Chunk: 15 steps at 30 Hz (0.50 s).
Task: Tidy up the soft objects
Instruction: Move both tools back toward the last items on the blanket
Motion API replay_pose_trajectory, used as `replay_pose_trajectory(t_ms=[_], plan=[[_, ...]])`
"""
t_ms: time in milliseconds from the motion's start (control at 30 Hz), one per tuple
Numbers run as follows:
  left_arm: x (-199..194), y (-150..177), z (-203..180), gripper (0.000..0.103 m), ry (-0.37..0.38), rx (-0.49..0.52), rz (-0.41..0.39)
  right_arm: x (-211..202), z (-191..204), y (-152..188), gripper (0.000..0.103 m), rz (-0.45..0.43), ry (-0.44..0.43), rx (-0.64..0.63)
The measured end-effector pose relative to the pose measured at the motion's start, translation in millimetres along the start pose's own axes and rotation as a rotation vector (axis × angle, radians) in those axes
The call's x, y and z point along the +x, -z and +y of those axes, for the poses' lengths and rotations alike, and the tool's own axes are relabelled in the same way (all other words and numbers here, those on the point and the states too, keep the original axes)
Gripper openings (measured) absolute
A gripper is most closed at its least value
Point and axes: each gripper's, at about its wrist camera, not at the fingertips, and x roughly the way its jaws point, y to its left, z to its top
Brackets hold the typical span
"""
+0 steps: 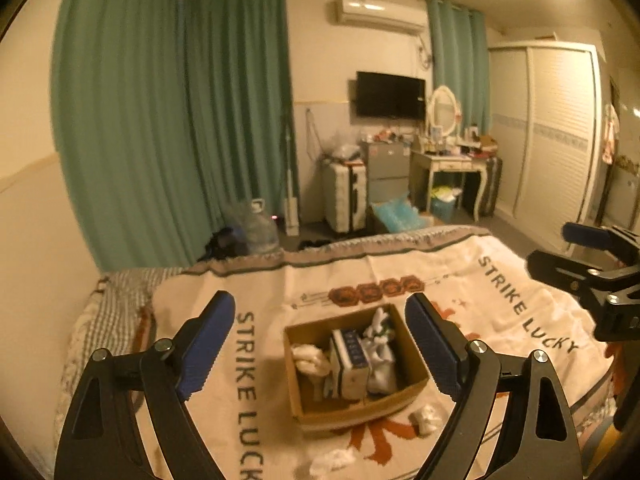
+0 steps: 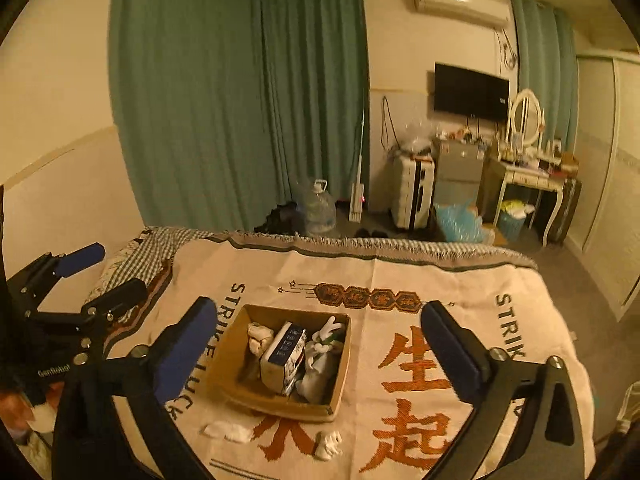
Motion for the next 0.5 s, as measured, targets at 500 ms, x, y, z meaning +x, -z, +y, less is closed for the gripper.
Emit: replay_pose_trajectory(t_ms=[500], plan=[[68.2,126.3,12.0,0.088,-0.059,-0.106,0.199,54.8,2.7,120.9,0.103,0.142,0.008,0.018]])
